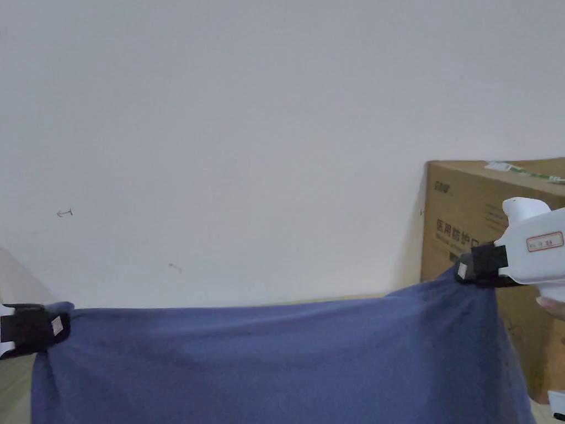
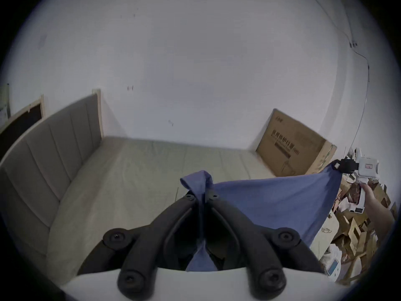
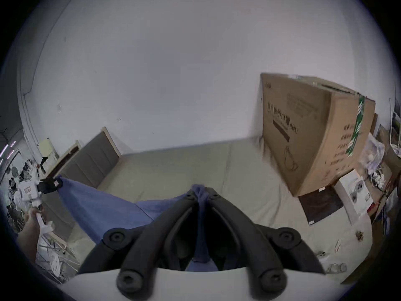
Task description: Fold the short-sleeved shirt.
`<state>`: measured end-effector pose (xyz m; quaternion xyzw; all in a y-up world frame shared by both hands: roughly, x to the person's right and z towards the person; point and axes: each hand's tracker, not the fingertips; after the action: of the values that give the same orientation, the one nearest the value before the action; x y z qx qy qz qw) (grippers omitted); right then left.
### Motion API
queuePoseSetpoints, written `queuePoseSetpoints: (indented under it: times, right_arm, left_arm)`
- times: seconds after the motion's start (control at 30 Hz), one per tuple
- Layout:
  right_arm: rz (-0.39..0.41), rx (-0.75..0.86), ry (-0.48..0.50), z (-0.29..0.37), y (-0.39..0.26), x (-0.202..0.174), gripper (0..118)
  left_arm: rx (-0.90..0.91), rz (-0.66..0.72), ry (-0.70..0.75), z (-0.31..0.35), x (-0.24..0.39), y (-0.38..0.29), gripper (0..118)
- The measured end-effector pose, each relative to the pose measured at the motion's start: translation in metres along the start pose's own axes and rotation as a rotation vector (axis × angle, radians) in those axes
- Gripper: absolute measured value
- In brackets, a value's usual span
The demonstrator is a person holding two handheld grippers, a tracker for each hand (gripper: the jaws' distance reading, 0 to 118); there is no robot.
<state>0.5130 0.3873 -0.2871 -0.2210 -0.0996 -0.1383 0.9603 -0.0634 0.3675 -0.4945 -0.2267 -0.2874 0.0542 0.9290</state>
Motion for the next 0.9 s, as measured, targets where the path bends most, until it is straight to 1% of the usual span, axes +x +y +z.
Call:
queuePoseSetpoints:
  times: [0.1,0.2,0.37,0.5,0.57,0.63,0.73,0.9]
  right_arm:
    - [0.031,0.08,-0.021,0.027,0.024,-0.013,3]
    - [0.036,0.132,-0.013,0.045,0.053,-0.026,3]
    - [0.053,0.205,-0.022,0.052,0.102,-0.044,3]
    - [0.052,0.253,-0.03,0.039,0.137,-0.049,3]
    - [0.051,0.269,-0.051,0.027,0.152,-0.05,3]
    - [0.052,0.28,-0.064,0.013,0.165,-0.052,3]
    - [0.063,0.3,-0.08,-0.007,0.183,-0.057,3]
    - [0.073,0.334,-0.102,-0.039,0.207,-0.06,3]
  left_arm:
    - [0.058,-0.011,0.004,0.022,0.009,0.025,3]
    - [0.115,-0.01,0.023,0.036,0.016,0.049,3]
    - [0.183,0.038,0.03,0.041,0.015,0.091,3]
    - [0.205,0.053,0.042,0.027,0.014,0.122,3]
    - [0.222,0.061,0.048,0.017,0.014,0.134,3]
    - [0.251,0.069,0.082,0.006,0.017,0.143,3]
    - [0.267,0.079,0.092,-0.016,0.016,0.157,3]
    - [0.272,0.056,0.106,-0.059,0.007,0.177,3]
